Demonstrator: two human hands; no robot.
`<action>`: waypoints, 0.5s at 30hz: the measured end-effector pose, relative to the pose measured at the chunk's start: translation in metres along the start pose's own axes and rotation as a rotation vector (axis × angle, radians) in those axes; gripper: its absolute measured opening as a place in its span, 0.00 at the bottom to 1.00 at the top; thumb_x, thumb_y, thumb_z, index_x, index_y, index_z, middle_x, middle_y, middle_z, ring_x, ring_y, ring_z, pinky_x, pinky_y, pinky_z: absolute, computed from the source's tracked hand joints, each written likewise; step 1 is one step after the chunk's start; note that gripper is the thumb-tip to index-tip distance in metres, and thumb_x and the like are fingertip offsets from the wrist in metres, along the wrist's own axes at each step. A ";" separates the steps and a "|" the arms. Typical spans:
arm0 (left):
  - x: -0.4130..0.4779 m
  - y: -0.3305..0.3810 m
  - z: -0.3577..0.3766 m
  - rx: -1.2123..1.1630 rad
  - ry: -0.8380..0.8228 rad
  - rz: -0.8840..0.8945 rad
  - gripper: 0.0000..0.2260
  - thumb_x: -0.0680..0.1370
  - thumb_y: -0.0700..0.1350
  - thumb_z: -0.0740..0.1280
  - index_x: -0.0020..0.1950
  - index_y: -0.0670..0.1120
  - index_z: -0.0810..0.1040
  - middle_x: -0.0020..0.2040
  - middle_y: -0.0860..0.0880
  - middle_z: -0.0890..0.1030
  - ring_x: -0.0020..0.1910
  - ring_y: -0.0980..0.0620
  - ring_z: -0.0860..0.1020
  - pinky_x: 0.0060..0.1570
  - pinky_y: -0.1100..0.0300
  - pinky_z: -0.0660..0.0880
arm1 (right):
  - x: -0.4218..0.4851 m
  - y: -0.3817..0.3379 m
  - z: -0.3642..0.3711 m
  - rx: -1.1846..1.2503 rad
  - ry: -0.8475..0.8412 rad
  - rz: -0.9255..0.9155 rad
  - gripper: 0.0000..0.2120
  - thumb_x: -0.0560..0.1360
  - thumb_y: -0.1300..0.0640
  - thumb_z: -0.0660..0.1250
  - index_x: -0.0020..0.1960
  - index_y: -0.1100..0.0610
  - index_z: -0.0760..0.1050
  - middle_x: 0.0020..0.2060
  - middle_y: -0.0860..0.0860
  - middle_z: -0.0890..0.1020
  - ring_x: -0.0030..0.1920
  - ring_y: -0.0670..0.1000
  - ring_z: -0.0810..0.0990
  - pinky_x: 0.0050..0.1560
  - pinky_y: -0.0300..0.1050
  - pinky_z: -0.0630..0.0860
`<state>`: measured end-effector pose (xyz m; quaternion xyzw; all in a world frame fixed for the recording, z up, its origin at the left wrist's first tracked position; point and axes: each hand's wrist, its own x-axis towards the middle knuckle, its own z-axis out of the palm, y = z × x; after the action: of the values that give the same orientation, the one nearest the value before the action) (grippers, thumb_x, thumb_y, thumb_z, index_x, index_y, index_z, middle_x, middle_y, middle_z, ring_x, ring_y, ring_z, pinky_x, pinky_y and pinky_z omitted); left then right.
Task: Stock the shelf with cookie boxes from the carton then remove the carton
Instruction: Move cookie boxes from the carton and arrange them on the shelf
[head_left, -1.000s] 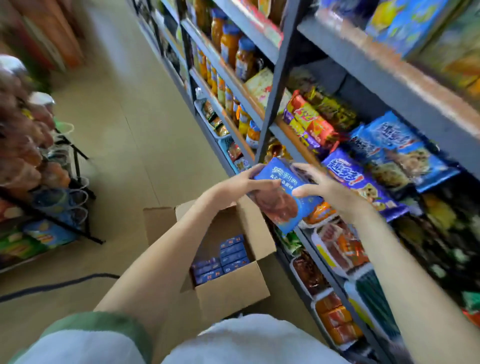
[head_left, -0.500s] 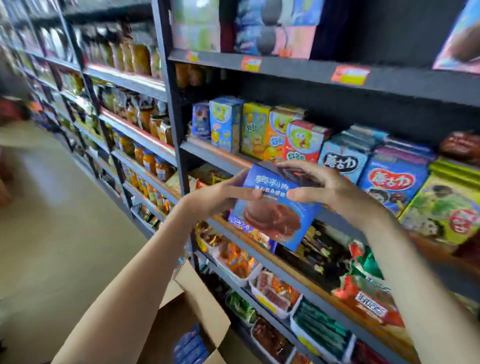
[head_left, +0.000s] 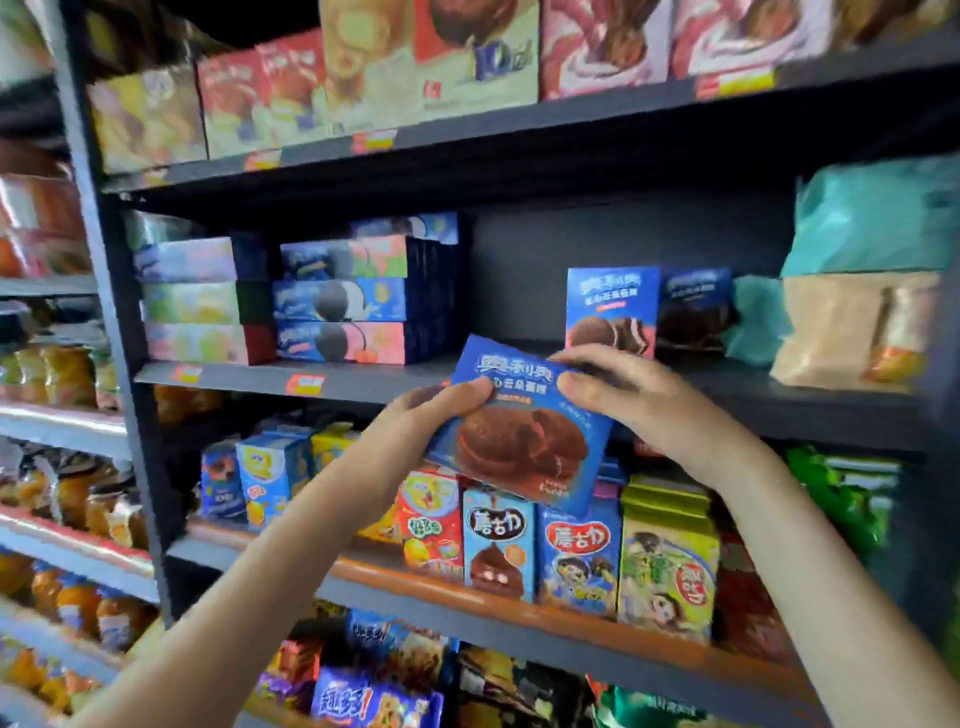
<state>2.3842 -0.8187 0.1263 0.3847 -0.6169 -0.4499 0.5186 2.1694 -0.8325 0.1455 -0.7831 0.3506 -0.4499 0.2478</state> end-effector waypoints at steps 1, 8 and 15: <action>0.003 0.009 0.004 0.022 -0.007 0.037 0.22 0.65 0.54 0.72 0.52 0.41 0.81 0.47 0.45 0.85 0.44 0.48 0.84 0.48 0.59 0.80 | 0.001 -0.004 -0.006 -0.028 0.042 -0.025 0.15 0.65 0.36 0.69 0.48 0.41 0.80 0.49 0.36 0.81 0.55 0.37 0.77 0.62 0.40 0.69; 0.033 0.040 0.026 0.084 -0.017 0.284 0.28 0.62 0.61 0.72 0.56 0.47 0.78 0.51 0.51 0.85 0.51 0.51 0.83 0.55 0.55 0.77 | 0.005 -0.033 -0.054 -0.106 0.084 0.009 0.21 0.58 0.34 0.75 0.50 0.34 0.77 0.50 0.37 0.82 0.51 0.38 0.81 0.57 0.39 0.73; 0.097 0.038 0.046 0.223 -0.213 0.389 0.32 0.68 0.72 0.58 0.61 0.53 0.77 0.60 0.55 0.80 0.62 0.56 0.77 0.68 0.50 0.67 | 0.002 -0.042 -0.094 -0.223 0.188 0.102 0.22 0.59 0.44 0.75 0.52 0.43 0.77 0.50 0.44 0.83 0.48 0.43 0.82 0.48 0.39 0.76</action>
<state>2.3223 -0.8919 0.1882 0.2640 -0.7763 -0.3088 0.4819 2.1009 -0.8148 0.2205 -0.7412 0.4594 -0.4665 0.1481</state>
